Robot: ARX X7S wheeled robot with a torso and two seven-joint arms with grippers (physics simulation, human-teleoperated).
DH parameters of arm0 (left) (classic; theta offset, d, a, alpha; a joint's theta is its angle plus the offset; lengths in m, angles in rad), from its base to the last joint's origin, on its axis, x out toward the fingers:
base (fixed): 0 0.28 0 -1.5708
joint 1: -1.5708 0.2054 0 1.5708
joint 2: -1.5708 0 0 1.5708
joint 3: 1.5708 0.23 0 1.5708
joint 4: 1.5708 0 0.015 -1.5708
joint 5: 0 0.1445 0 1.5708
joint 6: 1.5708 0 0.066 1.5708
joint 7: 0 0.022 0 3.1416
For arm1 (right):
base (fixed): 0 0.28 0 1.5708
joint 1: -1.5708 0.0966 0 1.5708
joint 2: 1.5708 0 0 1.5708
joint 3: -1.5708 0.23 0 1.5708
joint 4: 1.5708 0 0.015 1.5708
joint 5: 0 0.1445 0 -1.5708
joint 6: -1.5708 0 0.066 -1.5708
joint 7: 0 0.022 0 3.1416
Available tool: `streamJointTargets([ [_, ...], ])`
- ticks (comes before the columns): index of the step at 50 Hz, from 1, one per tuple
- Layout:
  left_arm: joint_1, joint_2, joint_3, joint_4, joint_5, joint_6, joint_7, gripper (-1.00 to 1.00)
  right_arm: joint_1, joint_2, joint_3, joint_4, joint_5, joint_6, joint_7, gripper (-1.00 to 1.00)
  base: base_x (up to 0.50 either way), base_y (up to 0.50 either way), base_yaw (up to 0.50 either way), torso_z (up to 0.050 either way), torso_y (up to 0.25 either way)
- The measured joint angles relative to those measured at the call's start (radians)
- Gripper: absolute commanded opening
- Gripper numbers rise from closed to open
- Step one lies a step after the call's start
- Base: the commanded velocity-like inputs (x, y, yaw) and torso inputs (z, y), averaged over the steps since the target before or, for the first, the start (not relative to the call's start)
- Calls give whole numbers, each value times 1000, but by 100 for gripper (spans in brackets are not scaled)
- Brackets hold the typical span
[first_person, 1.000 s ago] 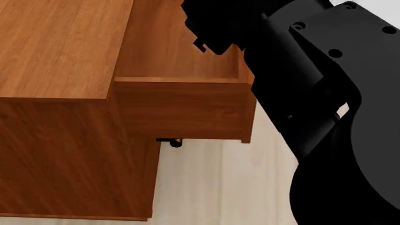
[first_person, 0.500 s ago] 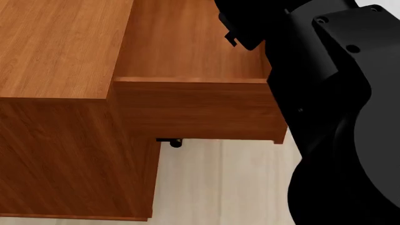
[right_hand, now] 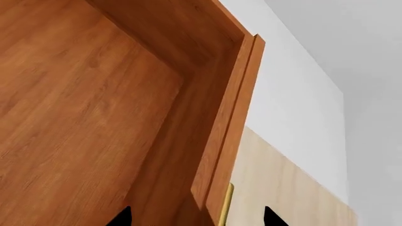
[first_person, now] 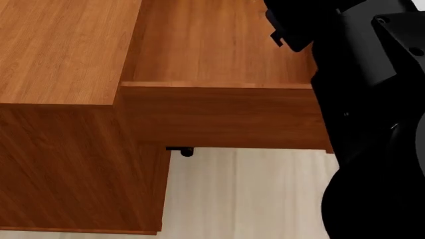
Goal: Close the bottom drawer of the cabinet and open the top drawer.
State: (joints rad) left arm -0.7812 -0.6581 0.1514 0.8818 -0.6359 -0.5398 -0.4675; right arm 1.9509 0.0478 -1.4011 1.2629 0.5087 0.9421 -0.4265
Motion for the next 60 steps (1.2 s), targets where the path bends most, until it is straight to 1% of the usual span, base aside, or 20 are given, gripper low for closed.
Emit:
streamJointTargets([
  [26,-17,-3,10,-2,-6,-3,-7,100,0,117,88,-207,33,126,51,100,0,0,-3,0,1],
  [42,-27,-8,10,4,-18,-8,-15,100,29,114,68,-196,51,144,26,100,0,-2,-3,0,1],
  [60,-43,-13,6,15,-38,-17,-27,100,107,100,47,-178,42,154,-4,100,0,-1,-2,1,1],
])
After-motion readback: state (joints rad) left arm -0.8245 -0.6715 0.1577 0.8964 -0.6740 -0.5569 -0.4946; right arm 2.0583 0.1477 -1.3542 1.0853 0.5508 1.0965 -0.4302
